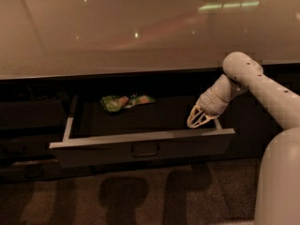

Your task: Open top drawer

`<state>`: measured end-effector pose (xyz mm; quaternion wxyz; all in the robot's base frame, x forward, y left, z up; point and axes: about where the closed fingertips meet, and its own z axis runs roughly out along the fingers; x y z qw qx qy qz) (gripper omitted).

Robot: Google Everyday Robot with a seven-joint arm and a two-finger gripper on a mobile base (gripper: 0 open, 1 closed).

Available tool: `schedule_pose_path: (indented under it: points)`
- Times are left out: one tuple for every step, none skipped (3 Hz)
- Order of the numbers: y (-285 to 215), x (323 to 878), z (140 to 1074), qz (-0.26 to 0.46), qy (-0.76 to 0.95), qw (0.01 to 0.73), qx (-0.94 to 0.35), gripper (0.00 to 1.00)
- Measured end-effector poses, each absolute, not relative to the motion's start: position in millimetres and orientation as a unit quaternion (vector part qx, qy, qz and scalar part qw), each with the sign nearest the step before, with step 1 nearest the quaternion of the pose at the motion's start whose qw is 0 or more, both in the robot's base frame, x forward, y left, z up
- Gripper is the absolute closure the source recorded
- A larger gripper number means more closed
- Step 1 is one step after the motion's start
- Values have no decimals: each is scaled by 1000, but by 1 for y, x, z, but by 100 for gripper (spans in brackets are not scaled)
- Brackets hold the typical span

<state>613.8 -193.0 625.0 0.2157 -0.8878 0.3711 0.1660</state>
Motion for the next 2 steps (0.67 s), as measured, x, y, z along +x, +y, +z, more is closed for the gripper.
schedule_pose_path:
  points:
    - [-193, 614, 625, 166, 371, 216, -888, 100]
    - [-190, 615, 627, 166, 371, 216, -888, 100]
